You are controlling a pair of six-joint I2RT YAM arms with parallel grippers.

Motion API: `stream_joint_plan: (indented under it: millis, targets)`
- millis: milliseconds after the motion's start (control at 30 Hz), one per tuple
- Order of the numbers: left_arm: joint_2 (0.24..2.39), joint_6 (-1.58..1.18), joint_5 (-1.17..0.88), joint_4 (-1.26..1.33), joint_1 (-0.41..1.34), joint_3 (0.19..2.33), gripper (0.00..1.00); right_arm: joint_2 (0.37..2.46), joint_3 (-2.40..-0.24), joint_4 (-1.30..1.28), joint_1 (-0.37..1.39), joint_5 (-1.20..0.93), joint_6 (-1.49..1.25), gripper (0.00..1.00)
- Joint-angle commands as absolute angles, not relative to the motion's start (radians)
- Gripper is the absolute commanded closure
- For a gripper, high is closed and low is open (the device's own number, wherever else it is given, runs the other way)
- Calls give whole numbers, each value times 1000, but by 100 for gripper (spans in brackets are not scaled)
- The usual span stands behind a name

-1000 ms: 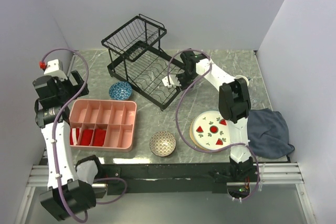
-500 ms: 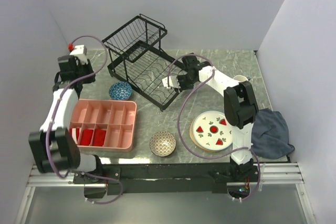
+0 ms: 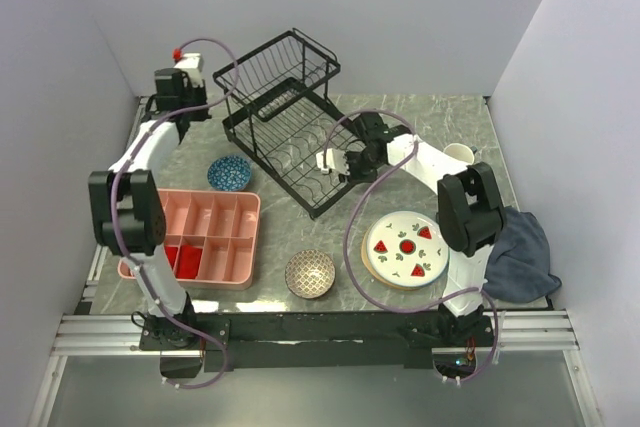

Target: Load the mixed dishes into the dish rack

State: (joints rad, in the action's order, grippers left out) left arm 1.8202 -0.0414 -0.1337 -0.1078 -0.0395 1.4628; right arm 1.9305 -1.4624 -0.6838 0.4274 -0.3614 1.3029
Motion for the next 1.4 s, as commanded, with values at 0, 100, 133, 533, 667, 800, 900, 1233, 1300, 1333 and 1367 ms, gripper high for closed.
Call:
stream_joint_plan:
  millis: [0, 100, 133, 533, 667, 800, 900, 1233, 1300, 1333, 1367]
  targets:
    - [1902, -46, -137, -57, 40, 1580, 99, 1858, -1419, -784, 368, -279, 1085, 100]
    - [1939, -51, -135, -46, 75, 1618, 99, 1835, -1402, -779, 362, -250, 993, 100]
    - [1950, -52, -129, -43, 83, 1627, 99, 1827, -1394, -776, 361, -239, 965, 100]
    - [2135, -67, -138, -29, 190, 1854, 99, 1694, -1226, -742, 399, -153, 678, 100]
    - [2167, -69, -129, -28, 225, 1896, 99, 1661, -1201, -730, 448, -147, 614, 100]
    - [2123, -100, -126, -32, 230, 1882, 99, 1657, -1241, -735, 486, -163, 575, 100]
    - [2047, -100, -115, -43, 224, 1833, 99, 1670, -1311, -744, 517, -201, 531, 100]
    - [1694, -103, -106, -57, 173, 1490, 99, 1724, -1370, -758, 643, -229, 523, 100]
    - [1626, -97, -91, -72, 170, 1450, 97, 1718, -1350, -744, 652, -229, 517, 100]
    - [1606, -95, -84, -84, 170, 1416, 96, 1717, -1335, -730, 653, -226, 517, 100]
    - [1583, -95, -83, -100, 169, 1398, 96, 1723, -1327, -727, 653, -216, 525, 100]
